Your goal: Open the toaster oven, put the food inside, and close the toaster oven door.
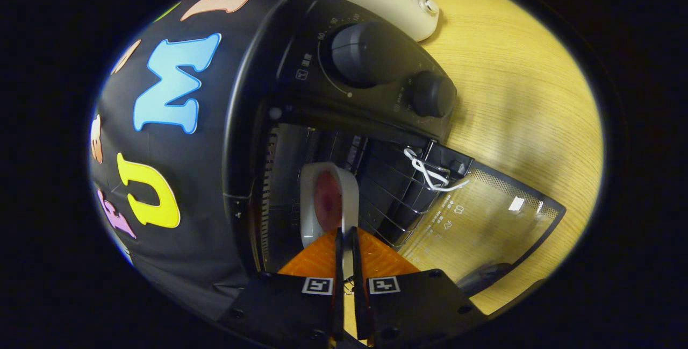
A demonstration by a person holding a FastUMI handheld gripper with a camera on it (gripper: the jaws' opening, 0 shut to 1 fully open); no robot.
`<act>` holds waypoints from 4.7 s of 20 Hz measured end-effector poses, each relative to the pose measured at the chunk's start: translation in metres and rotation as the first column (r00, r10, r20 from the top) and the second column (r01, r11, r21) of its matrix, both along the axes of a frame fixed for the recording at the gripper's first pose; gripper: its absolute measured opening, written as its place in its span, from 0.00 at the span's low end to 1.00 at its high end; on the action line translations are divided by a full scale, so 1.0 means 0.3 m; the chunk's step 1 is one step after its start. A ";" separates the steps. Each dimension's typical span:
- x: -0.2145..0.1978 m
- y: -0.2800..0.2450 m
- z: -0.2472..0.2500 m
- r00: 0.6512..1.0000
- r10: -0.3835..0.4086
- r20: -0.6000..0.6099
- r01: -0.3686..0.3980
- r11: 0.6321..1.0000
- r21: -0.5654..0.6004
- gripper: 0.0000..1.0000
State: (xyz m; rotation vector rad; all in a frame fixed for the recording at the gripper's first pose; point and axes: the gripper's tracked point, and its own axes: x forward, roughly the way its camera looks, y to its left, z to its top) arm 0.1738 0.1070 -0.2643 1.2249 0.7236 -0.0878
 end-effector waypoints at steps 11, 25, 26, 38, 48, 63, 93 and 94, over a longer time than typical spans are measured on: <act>-0.200 0.037 0.124 0.985 0.152 0.077 -0.149 0.988 -0.046 0.98; -0.527 -0.061 -0.124 0.797 0.539 -0.272 -0.551 0.466 -0.692 0.98; -0.536 -0.065 -0.142 0.787 0.544 -0.290 -0.562 0.440 -0.701 0.98; -0.564 -0.087 -0.309 0.717 0.529 -0.455 -0.651 0.273 -0.709 0.99; -0.518 -0.057 -0.340 0.712 0.540 -0.449 -0.651 0.266 -0.711 0.99; -0.465 -0.025 0.066 0.798 0.578 -0.168 -0.439 0.367 -0.820 0.99; -0.730 -0.649 0.940 0.775 0.457 0.435 0.329 0.297 -0.897 0.98; -0.731 -0.634 0.930 0.774 0.468 0.425 0.316 0.296 -0.901 0.98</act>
